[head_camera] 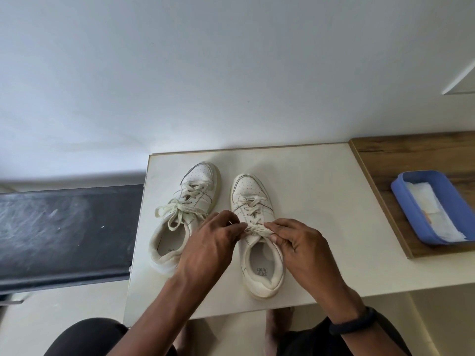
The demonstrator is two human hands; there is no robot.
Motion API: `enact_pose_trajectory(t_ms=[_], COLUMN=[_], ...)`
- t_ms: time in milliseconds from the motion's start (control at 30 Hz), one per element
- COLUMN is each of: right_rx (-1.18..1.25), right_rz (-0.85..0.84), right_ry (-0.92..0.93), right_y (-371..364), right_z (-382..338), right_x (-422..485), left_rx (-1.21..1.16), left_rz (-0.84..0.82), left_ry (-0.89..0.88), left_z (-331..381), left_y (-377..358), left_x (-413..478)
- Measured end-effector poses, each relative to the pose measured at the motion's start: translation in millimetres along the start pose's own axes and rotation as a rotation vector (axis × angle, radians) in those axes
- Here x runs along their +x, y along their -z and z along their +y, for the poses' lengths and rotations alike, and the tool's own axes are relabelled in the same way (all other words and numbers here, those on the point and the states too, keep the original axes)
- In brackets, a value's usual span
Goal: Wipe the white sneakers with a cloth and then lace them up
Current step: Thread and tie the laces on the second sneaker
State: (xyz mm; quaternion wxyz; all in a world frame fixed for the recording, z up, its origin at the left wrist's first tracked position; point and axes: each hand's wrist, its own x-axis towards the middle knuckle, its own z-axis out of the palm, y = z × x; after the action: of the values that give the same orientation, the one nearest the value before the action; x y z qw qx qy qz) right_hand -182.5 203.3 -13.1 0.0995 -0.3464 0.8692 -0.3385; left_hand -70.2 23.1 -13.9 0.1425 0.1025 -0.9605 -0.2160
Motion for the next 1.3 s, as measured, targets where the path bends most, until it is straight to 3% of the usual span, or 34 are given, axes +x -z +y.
enact_pose_trajectory(t_ms=[167,267,367,467,567,1000,1133,1300], right_rx=[-0.017,-0.102,-0.294,-0.347,-0.334,-0.238,-0.25,-0.316], right_rz=[0.063,-0.036,-0.215,-0.189,-0.163,-0.115,-0.01,-0.241], right_ry=[-0.077,-0.168,-0.25,-0.248,-0.254,-0.259,-0.083,-0.195], right_y=[12,15,9,2,-6,-14,-7,-23], right_z=[-13,-26,-34,-34,-32,-58,-70,-66], right_x=[-10,-21,-28,-27,-23,4,-25,-28], left_rx=[0.075,0.097,0.148,0.075,0.115,0.065,0.014,-0.081], left_rz=[0.151,0.256,0.082,-0.24,-0.373,-0.203,-0.166,-0.163], left_ry=[0.077,0.226,0.474,0.654,0.637,0.657,0.661,0.704], left_z=[-2,-8,-11,-21,-22,7,3,-5], left_y=[31,56,68,69,64,44,38,36], left_x=[-9,-28,-42,-50,-53,-67,-69,-59])
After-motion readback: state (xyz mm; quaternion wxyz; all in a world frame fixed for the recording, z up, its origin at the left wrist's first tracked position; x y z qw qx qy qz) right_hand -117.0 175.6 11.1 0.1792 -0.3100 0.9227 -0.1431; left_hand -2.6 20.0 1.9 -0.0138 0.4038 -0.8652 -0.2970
